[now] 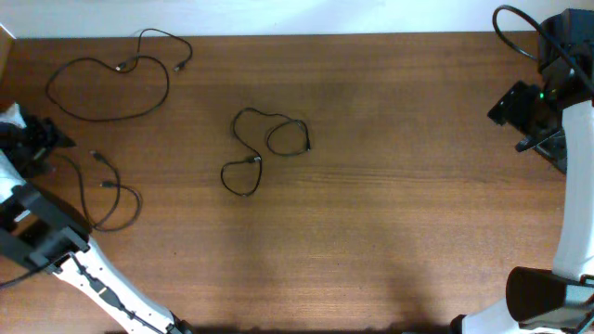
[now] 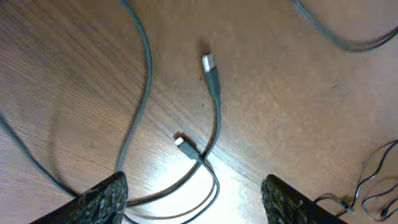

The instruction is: Untangle cables

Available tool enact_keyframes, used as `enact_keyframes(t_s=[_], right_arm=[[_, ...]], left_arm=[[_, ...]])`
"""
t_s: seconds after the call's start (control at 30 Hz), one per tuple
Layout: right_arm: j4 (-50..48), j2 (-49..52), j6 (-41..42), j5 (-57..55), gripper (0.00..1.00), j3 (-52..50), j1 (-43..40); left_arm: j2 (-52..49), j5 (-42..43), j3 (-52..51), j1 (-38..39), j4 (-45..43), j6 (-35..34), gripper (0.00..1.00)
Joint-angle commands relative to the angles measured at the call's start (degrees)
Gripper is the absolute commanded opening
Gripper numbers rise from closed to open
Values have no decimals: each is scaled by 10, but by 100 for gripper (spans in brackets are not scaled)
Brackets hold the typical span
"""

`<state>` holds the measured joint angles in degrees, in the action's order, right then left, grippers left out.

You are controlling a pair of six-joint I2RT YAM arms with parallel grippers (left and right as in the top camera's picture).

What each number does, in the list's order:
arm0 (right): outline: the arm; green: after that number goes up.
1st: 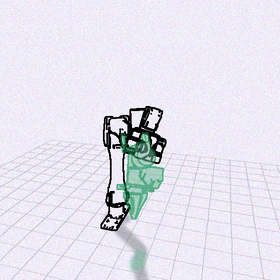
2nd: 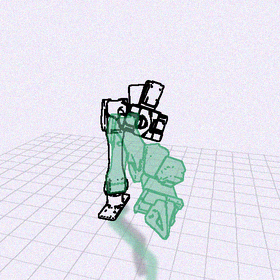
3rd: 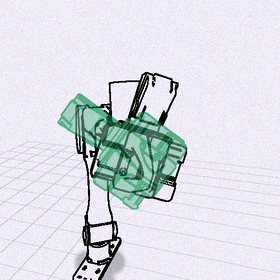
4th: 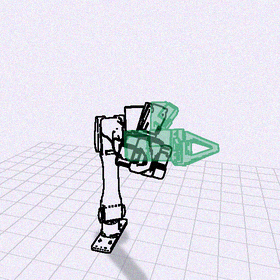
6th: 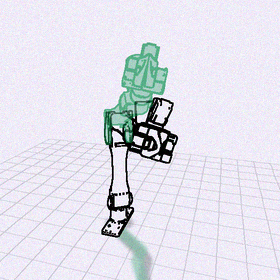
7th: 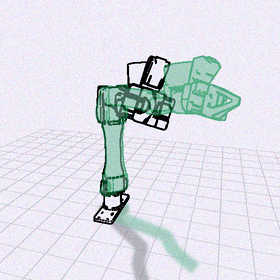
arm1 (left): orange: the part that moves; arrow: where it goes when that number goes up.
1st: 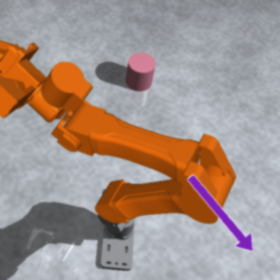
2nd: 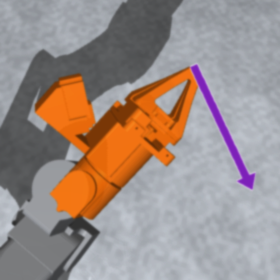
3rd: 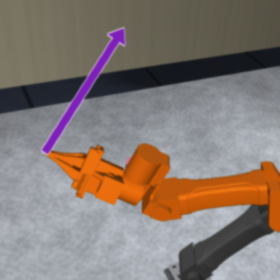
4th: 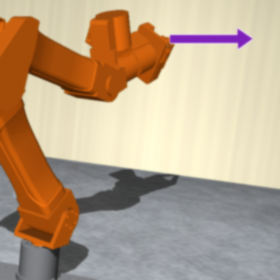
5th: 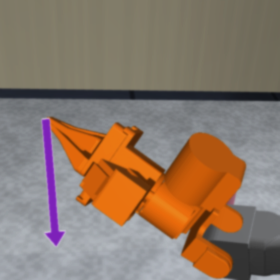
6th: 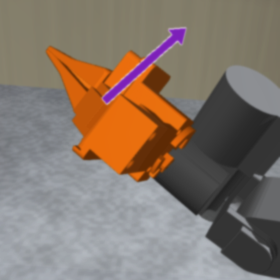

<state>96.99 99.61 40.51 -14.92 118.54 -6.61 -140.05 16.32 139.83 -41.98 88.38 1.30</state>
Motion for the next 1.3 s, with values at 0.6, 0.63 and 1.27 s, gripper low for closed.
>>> enact_keyframes(t_s=[0.6,0.63,1.27], right_arm=[[1,1,2,-1,99,0,-2],[1,1,2,-1,98,0,-2],[1,1,2,-1,98,0,-2]], left_arm=[[10,-176,14,12,43,-77,88],[10,-239,1,10,57,-97,99],[189,-219,-258,-69,21,-264,99]])
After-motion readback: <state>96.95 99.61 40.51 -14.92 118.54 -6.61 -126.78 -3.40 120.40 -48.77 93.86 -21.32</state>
